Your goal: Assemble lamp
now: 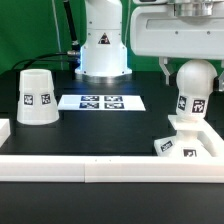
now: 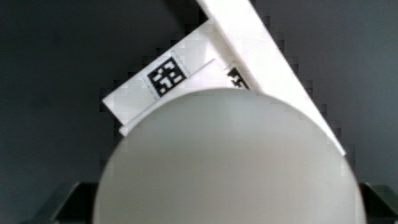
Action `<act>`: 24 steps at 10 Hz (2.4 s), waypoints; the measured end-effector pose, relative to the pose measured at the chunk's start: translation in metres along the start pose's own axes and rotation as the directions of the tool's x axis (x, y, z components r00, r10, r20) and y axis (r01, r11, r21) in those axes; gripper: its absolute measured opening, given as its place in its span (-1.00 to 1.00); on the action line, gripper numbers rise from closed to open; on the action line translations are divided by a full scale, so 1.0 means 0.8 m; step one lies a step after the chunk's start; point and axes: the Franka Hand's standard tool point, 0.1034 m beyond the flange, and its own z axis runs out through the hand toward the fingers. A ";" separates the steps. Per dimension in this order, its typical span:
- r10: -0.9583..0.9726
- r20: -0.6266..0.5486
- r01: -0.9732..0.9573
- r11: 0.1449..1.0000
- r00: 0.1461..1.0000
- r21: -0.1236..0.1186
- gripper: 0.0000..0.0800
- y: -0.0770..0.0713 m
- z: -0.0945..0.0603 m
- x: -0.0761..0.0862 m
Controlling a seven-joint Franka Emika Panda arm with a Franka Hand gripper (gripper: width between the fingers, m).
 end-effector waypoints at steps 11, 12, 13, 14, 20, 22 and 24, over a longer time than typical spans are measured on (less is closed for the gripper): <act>-0.201 0.008 0.201 0.980 0.980 0.012 0.75 -0.005 -0.002 -0.002; -0.299 0.007 0.299 0.954 0.954 0.013 0.75 -0.005 -0.001 -0.002; -0.456 0.001 0.456 0.890 0.890 0.000 0.75 -0.003 -0.001 -0.001; -0.540 0.001 0.540 0.842 0.842 -0.001 0.75 -0.002 -0.001 0.000; -0.923 0.004 0.923 0.384 0.384 -0.035 0.75 -0.005 -0.001 0.000; -0.970 0.014 0.969 0.243 0.244 -0.040 0.75 -0.004 -0.001 0.001; -0.992 0.020 0.992 0.122 0.123 -0.040 0.75 -0.003 -0.001 0.002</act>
Offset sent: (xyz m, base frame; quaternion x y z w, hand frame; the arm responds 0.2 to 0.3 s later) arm 0.0000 0.0000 0.0000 0.0000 0.0000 0.1938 0.9810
